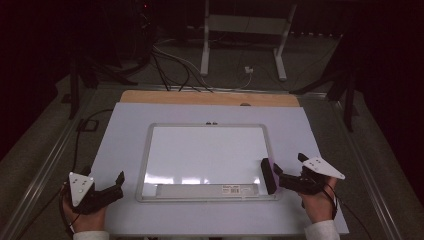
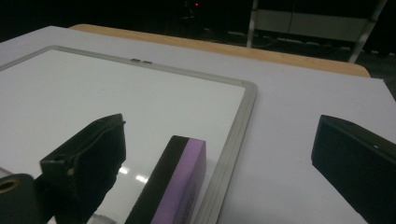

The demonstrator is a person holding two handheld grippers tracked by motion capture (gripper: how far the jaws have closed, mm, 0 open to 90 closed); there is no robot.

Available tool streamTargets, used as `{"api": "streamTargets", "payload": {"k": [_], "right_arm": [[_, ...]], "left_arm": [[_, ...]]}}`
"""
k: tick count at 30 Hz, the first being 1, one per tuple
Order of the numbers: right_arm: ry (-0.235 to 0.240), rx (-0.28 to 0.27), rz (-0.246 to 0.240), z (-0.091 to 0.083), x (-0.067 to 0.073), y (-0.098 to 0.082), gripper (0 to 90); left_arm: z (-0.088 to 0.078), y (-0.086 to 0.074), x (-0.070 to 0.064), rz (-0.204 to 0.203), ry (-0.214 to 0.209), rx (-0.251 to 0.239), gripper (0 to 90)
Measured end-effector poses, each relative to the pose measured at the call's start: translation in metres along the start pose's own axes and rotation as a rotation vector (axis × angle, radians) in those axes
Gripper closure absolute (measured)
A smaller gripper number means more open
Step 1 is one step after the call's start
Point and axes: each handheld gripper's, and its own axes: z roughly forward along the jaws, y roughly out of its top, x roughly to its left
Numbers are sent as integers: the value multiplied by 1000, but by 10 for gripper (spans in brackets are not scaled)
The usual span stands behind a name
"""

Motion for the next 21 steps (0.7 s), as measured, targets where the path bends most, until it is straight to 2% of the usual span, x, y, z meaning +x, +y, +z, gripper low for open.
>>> {"api": "streamTargets", "payload": {"k": [7,10,21], "right_arm": [[2,-41,10,-9,-3,-6,25],[2,-52,12,-12,-4,-8,22],[-5,-58,3,-18,-5,-9,13]], "left_arm": [[1,-1,0,-5,-1,-8,2],[1,-1,0,-21,-6,-15,2],[-4,-1,1,-26,0,-30,2]]}}
